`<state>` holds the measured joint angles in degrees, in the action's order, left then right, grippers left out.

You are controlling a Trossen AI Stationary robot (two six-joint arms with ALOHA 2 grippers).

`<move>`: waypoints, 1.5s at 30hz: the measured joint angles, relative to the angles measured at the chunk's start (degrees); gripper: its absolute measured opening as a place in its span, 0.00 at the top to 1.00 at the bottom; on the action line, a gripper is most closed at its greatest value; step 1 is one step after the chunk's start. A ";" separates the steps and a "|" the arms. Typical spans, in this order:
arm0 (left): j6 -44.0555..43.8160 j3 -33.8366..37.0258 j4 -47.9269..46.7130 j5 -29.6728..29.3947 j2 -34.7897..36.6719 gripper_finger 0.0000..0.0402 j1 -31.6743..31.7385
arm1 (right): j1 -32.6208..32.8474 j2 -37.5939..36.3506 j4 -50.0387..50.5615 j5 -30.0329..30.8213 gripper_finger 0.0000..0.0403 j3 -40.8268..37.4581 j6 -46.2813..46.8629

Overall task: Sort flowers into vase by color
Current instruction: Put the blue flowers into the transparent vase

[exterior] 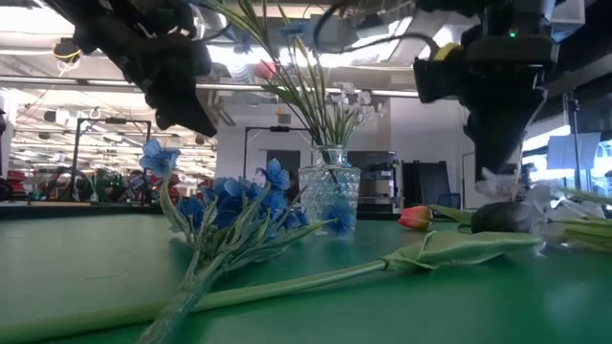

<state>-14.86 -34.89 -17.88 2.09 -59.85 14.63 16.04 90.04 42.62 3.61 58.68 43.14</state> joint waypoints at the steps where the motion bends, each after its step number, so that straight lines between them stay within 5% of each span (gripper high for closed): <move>1: -1.21 0.00 -1.53 -0.41 0.22 1.00 -0.71 | 0.32 0.00 0.52 1.18 0.33 0.69 0.02; 11: -14.22 -0.02 -16.87 -11.26 9.07 1.00 -8.50 | 0.45 -2.16 5.71 6.98 0.33 7.25 -1.52; 18: -24.61 -0.01 -14.77 -17.54 11.95 1.00 -21.47 | 4.64 -2.22 -11.41 5.26 0.33 8.22 0.69; 30: -39.25 -0.02 -5.24 -31.25 6.65 1.00 -43.01 | 16.80 9.01 -29.74 18.74 0.33 8.12 15.68; 38: -46.45 -0.02 -0.30 -36.68 0.27 1.00 -50.37 | 16.99 19.02 -49.28 18.67 0.33 8.15 18.56; 45: -47.66 -0.07 6.28 -37.48 -4.04 1.00 -52.92 | 13.58 23.32 -47.73 18.54 0.33 8.09 24.32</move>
<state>-62.53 -34.96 -11.60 -35.40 -63.89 -38.29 29.62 113.36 -5.11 22.15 66.77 67.45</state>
